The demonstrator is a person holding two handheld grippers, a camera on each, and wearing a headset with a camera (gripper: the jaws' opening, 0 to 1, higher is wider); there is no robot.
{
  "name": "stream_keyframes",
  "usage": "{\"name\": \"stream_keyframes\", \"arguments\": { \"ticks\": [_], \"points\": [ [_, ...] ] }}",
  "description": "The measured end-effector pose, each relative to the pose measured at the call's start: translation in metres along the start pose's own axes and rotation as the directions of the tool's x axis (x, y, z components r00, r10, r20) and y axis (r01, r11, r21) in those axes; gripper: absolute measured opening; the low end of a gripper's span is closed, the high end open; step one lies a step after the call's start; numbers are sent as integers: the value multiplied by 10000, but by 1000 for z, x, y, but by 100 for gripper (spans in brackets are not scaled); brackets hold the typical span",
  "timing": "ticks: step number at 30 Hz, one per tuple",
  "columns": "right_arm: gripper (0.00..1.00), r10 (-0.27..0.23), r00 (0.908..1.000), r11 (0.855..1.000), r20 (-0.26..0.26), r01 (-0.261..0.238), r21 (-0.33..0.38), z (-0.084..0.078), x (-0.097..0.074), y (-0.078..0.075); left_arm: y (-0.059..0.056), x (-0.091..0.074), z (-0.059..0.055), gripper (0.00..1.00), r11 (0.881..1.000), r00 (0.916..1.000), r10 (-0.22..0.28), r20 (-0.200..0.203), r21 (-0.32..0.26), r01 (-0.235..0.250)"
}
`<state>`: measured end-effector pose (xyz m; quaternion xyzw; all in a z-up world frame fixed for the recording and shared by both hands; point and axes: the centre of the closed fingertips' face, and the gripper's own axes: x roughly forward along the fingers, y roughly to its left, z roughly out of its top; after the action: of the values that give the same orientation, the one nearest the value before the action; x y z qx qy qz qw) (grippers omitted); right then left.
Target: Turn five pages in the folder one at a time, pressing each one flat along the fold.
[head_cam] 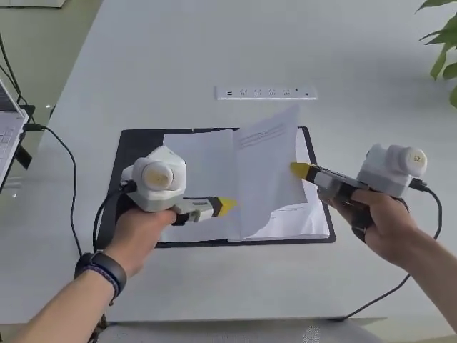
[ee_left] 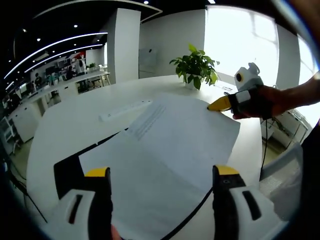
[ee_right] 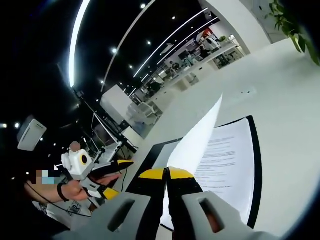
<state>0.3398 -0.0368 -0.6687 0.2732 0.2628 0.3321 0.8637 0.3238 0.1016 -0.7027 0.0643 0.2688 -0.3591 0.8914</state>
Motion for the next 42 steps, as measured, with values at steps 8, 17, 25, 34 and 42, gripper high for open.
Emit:
{"name": "stream_keyframes", "arguments": {
  "ticks": [8, 17, 25, 34, 42],
  "points": [
    [0, 579, 9983, 9976, -19, -580, -389, 6, 19, 30, 15, -24, -10, 83, 9995, 9996, 245, 109, -182, -243],
    [0, 1345, 9898, 9878, -465, -1377, -733, 0, 49, 65, 31, -45, -22, 84, 9983, 9988, 459, 163, -375, -453],
    [0, 1907, 9761, 9779, -1038, -1982, -667, -20, 82, 90, 41, -66, -37, 84, 9953, 9972, 733, 137, -646, -722],
    [0, 2288, 9596, 9710, -1637, -2371, -325, -44, 119, 107, 51, -87, -50, 84, 9879, 9932, 1150, 187, -1068, -1124],
    [0, 2369, 9386, 9703, -2506, -2416, 123, -83, 148, 109, 50, -99, -59, 84, 9809, 9904, 1374, 164, -1414, -1338]
  ]
}}
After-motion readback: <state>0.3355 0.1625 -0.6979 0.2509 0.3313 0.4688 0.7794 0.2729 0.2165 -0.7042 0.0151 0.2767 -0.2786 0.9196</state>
